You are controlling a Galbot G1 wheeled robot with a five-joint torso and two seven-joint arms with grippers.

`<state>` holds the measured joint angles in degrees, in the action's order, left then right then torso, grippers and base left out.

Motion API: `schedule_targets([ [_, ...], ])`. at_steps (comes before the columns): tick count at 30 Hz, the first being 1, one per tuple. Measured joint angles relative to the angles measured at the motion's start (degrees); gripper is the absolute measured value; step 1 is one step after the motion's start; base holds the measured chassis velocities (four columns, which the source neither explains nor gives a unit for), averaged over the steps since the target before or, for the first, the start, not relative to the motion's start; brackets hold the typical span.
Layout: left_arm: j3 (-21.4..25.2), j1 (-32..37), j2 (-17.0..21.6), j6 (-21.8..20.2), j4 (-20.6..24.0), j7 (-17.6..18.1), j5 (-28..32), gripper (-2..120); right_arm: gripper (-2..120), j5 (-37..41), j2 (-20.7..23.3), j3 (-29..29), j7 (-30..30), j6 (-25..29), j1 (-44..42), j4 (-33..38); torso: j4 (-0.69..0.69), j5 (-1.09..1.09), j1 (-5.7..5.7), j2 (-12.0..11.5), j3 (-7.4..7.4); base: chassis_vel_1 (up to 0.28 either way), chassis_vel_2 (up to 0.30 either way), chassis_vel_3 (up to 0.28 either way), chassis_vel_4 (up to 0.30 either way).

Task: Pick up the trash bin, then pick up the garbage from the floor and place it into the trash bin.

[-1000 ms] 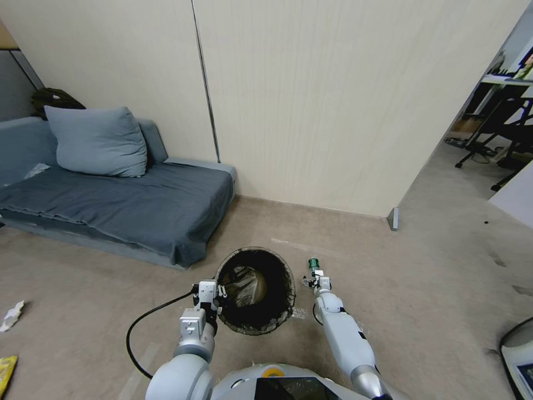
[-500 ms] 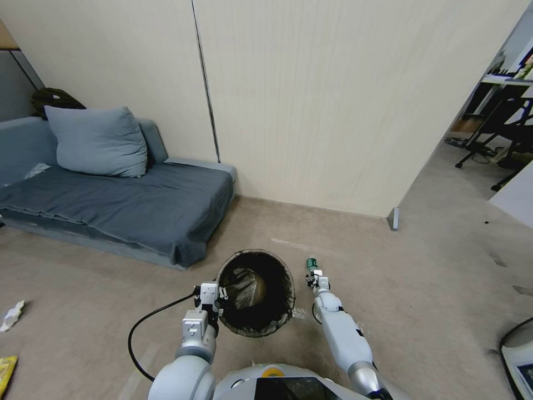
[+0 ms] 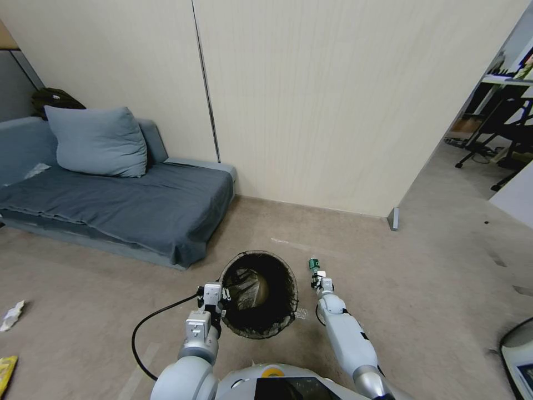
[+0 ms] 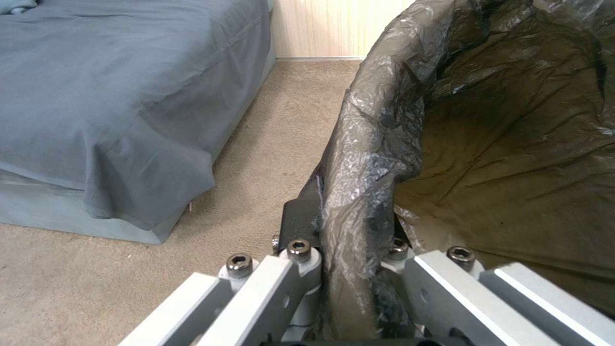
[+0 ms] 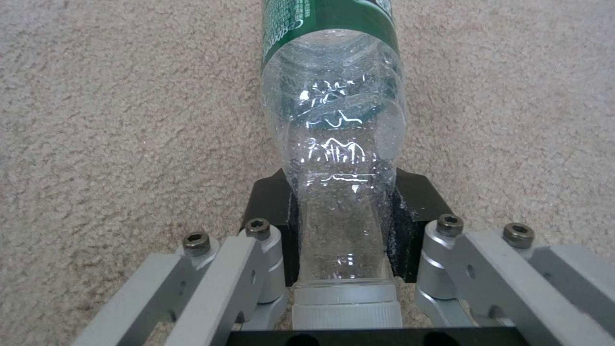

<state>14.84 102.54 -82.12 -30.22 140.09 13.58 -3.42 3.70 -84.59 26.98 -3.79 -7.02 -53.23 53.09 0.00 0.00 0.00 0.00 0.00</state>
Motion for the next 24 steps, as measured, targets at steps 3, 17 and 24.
schedule_targets([
  [3,0.0,0.0,0.1,0.0,0.0,0.0,0.0,2,24,0.0,0.1,0.0,0.0,0.6,-0.4,1.4,0.0,0.0,0.0,0.0,0.0,0.0,0.0,0.0,0.0],
  [17,-0.3,-0.6,0.4,0.0,-0.8,-0.1,0.5,2,24,3.3,2.0,-1.5,5.7,12.3,-11.2,35.7,-0.01,0.0,0.0,0.0,0.0,0.0,0.0,0.0,0.0],
  [24,0.5,-0.9,0.6,0.0,-1.4,-0.2,1.1,2,24,4.7,3.7,-2.6,14.1,16.1,-21.3,53.3,0.0,0.0,0.0,0.0,0.0,0.0,0.0,0.0,0.0],
])
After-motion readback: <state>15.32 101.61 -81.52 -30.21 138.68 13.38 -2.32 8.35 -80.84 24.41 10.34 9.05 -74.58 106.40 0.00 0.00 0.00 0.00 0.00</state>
